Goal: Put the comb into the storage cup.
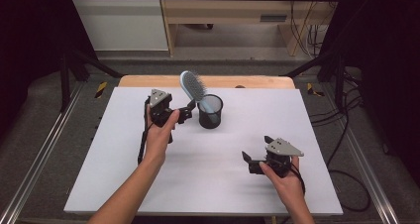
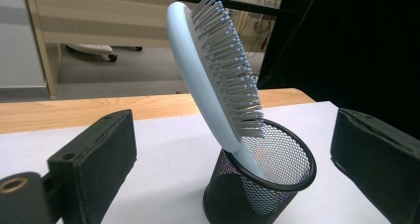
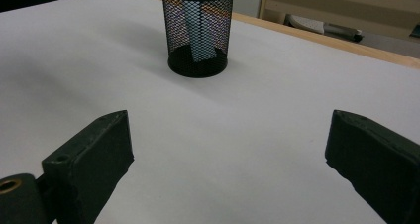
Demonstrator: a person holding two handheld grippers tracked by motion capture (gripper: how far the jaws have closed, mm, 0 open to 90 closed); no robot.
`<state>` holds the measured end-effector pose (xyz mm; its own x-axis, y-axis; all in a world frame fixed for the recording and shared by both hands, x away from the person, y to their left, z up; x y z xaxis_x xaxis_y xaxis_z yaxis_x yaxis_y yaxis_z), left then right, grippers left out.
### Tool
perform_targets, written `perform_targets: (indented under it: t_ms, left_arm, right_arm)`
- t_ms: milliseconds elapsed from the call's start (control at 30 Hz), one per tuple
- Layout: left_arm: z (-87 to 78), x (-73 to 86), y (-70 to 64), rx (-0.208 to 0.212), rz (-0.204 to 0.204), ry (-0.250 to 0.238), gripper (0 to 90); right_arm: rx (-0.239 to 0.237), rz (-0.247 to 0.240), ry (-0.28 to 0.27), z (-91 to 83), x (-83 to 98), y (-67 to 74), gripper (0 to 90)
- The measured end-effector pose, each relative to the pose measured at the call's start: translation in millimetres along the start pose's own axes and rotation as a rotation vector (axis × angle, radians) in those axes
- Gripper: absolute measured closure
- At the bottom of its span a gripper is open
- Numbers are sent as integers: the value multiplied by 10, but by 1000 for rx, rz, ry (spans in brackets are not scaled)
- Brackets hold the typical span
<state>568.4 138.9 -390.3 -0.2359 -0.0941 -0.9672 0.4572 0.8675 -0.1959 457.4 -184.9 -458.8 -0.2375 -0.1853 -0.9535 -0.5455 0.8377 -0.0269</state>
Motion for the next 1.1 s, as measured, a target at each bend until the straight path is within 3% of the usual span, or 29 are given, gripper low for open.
perform_targets:
  t_ms: [800, 1100]
  left_arm:
    - [-159, -82, 110, 11, 1, -28, 20]
    - [-295, -243, 244, 5, 1, -53, 20]
  right_arm:
    - [1, -7, 0, -10, 3, -11, 42]
    - [-11, 3, -2, -19, 2, 21, 41]
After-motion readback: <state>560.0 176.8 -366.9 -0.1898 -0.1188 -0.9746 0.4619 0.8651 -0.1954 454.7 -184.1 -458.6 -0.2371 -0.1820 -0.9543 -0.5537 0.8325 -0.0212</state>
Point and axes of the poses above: each handheld gripper's, and its own axes: z roughly forward along the jaws, x roughly out of its underside, y roughly to its left, the point moved 2 cm from there along z, roughly forward along the jaws, and after that the axes turned 5 degrees about -y, right-handed, at the moved point
